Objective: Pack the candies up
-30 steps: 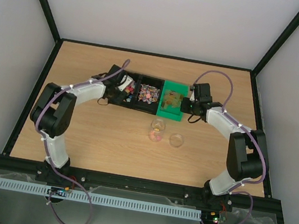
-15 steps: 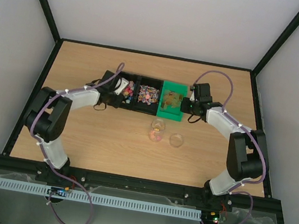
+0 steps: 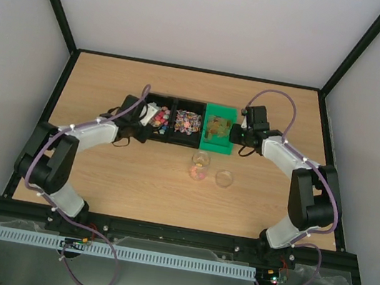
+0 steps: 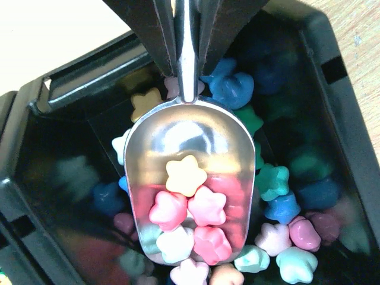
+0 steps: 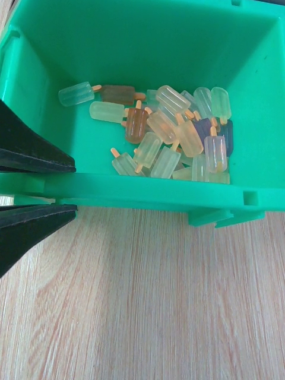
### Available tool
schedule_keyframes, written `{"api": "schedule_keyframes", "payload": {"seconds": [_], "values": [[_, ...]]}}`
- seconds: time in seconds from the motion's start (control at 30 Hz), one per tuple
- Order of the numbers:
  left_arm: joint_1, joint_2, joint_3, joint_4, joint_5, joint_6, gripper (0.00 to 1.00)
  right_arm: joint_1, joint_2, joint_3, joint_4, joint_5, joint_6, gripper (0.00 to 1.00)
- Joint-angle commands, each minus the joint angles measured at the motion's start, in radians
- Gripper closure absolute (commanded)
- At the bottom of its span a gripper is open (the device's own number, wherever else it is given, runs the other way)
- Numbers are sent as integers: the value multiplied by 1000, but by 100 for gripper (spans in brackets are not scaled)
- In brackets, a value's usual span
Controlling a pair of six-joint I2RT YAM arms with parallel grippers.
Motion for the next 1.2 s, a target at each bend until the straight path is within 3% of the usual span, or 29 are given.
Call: {"api": "schedule_keyframes", "payload": {"seconds": [0.0, 0.33, 0.5, 0.63, 0.83, 1.1, 1.17], "values": [[11, -73, -39, 71, 24, 4, 98, 1, 10, 16, -65, 5, 4, 99], [39, -175, -137, 149, 54, 17, 98, 1, 23, 22, -67, -7, 5, 99], [80, -244, -180, 179, 126, 35, 98, 1, 26, 27, -72, -26, -4, 88], [110, -299, -215, 202, 178, 57, 98, 1, 25, 33, -77, -30, -7, 76], [148, -361, -225, 185, 271, 105, 98, -1, 5, 33, -76, -31, -13, 48], [166, -435, -133, -27, 397, 254, 98, -20, -31, 34, -76, -47, -24, 6], [166, -454, -100, -99, 435, 304, 98, -28, -46, 31, -74, -56, -30, 1]]}}
